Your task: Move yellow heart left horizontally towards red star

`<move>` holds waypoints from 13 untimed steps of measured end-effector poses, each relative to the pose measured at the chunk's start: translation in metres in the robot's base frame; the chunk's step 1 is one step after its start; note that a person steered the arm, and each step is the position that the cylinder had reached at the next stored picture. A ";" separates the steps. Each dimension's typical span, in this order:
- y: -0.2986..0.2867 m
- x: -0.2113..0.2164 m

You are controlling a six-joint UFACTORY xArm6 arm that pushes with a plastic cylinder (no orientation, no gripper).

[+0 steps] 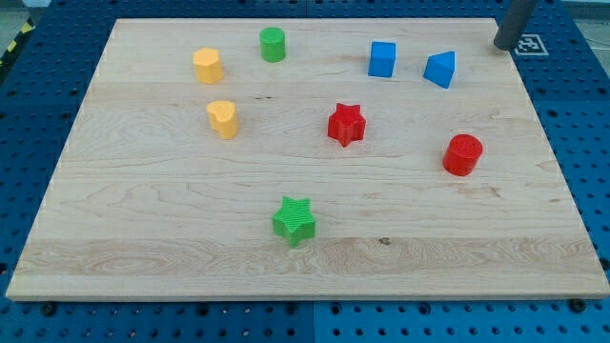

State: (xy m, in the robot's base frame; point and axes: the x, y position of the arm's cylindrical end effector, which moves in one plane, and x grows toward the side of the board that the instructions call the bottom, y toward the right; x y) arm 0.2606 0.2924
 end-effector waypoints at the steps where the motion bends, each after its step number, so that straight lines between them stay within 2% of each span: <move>1: 0.000 0.021; 2: 0.000 0.043; 7: -0.005 0.076; 11: -0.008 0.084; 13: -0.017 0.111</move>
State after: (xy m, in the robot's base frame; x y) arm 0.3713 0.2751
